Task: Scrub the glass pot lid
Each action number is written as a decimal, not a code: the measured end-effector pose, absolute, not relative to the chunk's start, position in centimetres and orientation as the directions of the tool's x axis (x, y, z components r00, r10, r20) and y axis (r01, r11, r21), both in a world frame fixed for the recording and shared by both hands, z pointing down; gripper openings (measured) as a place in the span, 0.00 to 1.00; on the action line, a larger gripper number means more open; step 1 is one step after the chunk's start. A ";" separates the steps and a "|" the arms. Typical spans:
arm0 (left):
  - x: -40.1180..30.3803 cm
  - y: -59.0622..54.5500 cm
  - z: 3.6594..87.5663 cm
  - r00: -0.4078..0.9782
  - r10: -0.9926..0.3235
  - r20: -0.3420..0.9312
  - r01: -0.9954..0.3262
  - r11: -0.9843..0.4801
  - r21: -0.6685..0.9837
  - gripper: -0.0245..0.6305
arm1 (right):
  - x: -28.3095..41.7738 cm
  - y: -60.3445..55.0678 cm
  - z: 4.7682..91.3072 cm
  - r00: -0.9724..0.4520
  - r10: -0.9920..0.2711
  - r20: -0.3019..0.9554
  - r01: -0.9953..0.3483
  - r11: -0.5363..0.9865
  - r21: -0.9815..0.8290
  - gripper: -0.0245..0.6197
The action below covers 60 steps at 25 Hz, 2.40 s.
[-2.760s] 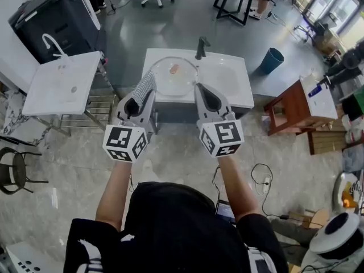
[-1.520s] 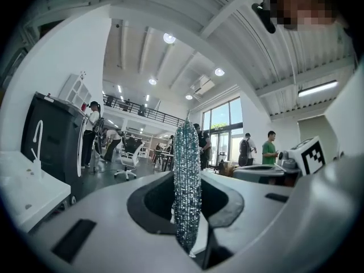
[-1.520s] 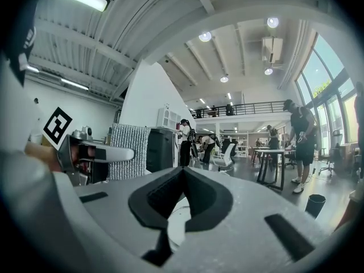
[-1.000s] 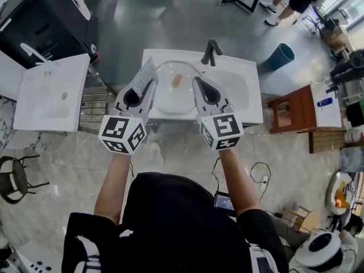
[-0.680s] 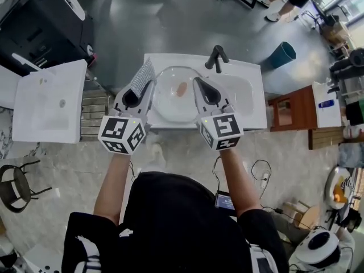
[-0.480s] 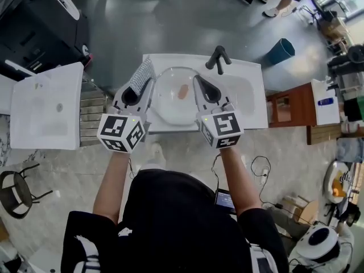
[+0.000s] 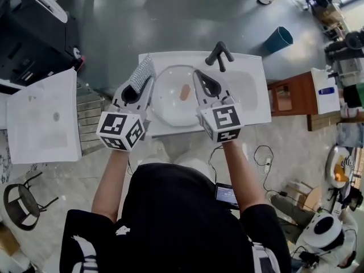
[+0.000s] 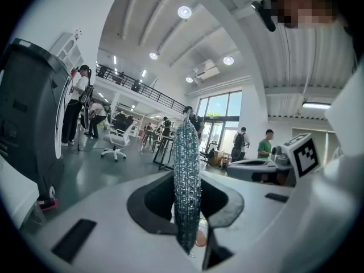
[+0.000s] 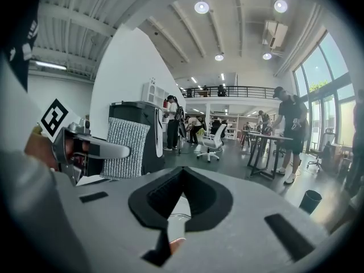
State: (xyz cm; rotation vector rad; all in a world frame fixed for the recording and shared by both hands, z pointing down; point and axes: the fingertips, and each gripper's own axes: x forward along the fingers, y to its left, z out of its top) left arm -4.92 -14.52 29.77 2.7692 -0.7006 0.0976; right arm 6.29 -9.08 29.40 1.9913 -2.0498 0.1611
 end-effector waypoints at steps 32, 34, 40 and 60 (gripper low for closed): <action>-3.4 -15.7 42.1 0.669 -0.638 0.381 -0.742 -0.608 0.282 0.15 | 6.9 -7.1 50.5 -0.368 -0.362 0.856 -0.407 0.891 0.201 0.14; -3.6 -15.8 42.6 0.659 -0.645 0.388 -0.751 -0.596 0.285 0.15 | 6.8 -7.2 51.0 -0.369 -0.343 0.864 -0.369 0.907 0.202 0.16; -3.4 -15.9 43.0 0.652 -0.652 0.386 -0.757 -0.583 0.294 0.15 | 6.4 -7.3 52.8 -0.363 -0.272 0.891 -0.272 0.946 0.178 0.32; -3.9 -15.7 45.3 0.654 -0.624 0.428 -0.755 -0.581 0.305 0.15 | 4.6 -8.1 57.1 -0.321 -0.210 0.924 -0.198 0.968 0.151 0.52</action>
